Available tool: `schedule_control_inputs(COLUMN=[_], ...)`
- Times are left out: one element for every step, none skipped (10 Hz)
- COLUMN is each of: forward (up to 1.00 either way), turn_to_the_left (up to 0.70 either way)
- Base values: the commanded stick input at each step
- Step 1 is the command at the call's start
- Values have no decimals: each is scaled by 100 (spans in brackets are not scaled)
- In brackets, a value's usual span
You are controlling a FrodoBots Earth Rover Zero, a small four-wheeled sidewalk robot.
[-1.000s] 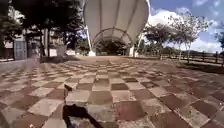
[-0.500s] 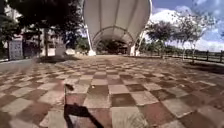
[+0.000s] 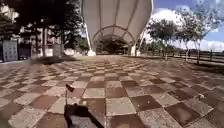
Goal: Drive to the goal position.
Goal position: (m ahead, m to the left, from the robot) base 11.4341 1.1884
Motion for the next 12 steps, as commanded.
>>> schedule_control_inputs(forward=[100,100,100,100,100,100,100,100,100,100,100,100], turn_to_the_left=[0,0,0,0,0,0,0,0,0,0,0,0])
